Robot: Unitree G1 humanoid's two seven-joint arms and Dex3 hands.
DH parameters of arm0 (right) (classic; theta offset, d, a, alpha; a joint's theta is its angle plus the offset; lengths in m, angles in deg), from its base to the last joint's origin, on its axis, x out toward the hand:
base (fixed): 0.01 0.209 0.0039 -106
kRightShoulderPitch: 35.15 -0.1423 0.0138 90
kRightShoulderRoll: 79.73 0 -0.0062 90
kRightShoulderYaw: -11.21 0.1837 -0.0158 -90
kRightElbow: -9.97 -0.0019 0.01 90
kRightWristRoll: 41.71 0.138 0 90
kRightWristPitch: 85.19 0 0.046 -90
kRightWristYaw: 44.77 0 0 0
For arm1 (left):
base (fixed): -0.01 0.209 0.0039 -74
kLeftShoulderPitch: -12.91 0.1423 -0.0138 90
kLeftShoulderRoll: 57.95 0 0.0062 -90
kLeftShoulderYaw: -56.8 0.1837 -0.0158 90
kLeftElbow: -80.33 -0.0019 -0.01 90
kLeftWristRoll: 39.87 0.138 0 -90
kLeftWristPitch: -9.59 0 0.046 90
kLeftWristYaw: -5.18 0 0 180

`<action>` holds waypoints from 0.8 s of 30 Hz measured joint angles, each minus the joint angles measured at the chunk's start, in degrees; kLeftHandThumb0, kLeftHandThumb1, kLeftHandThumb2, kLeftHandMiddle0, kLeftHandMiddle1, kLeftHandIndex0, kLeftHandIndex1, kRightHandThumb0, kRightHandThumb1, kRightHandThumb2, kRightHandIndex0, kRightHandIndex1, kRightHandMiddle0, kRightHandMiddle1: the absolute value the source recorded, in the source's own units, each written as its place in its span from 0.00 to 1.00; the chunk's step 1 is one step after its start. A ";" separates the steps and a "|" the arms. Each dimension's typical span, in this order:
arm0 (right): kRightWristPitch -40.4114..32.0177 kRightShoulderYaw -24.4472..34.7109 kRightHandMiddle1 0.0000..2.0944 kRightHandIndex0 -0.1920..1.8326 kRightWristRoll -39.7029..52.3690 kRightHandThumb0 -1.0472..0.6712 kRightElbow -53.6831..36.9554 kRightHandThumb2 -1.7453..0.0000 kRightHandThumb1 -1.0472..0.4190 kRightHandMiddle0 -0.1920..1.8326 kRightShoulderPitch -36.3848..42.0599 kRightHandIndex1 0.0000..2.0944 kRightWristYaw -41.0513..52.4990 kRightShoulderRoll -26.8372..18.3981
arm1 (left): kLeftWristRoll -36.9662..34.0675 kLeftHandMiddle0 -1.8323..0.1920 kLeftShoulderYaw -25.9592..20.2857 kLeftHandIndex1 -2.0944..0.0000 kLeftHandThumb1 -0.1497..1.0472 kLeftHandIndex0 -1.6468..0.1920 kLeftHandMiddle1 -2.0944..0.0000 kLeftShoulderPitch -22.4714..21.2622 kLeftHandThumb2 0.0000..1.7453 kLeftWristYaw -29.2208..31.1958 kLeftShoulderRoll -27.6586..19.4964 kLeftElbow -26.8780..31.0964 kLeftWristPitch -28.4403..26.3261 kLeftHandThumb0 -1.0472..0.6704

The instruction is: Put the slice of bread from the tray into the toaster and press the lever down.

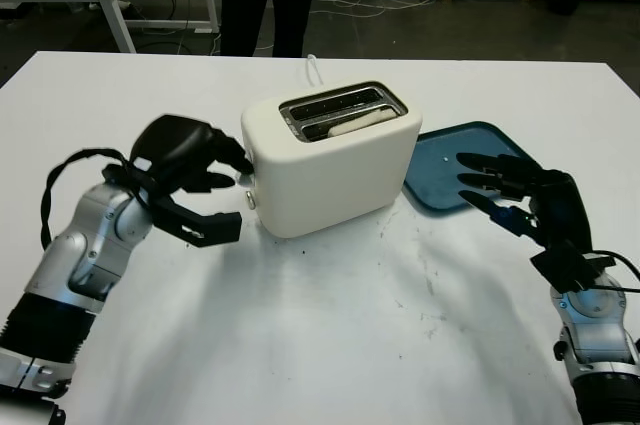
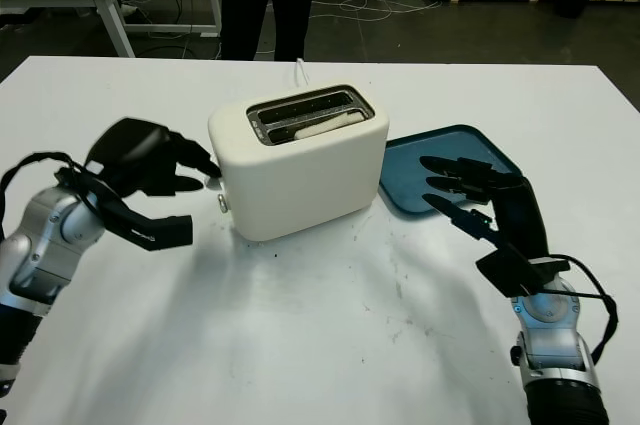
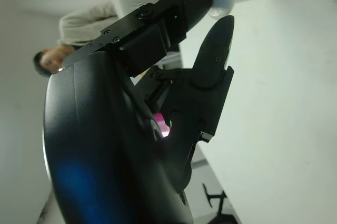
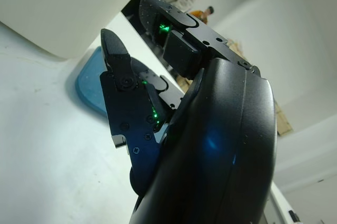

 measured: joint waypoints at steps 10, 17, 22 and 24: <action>-0.04 0.21 0.00 0.61 0.01 0.35 -0.28 0.99 0.09 0.55 0.18 0.00 0.86 -0.35 | 2.52 0.48 3.35 0.99 0.84 0.22 0.55 -0.74 0.00 0.02 2.06 -1.24 -5.44 0.46; -0.09 0.20 0.00 0.61 -0.03 0.33 -0.28 0.99 0.09 0.55 0.18 0.00 0.86 -0.35 | 2.47 0.50 4.32 0.99 0.87 0.25 0.54 -1.97 0.00 -0.19 1.77 -2.42 -5.45 0.44; -0.46 0.20 0.00 0.61 -0.03 0.33 -1.01 0.98 0.09 0.54 0.36 0.00 0.86 -0.34 | 2.41 0.53 4.83 0.99 0.89 0.24 0.51 -2.14 0.00 -0.19 1.09 -2.42 -5.09 0.43; -0.46 0.20 0.00 0.61 -0.03 0.33 -1.63 0.98 0.09 0.54 0.53 0.00 0.86 -0.34 | 2.33 0.51 4.87 0.98 0.88 0.22 0.50 -2.12 0.00 -0.19 0.86 -2.45 -4.72 0.44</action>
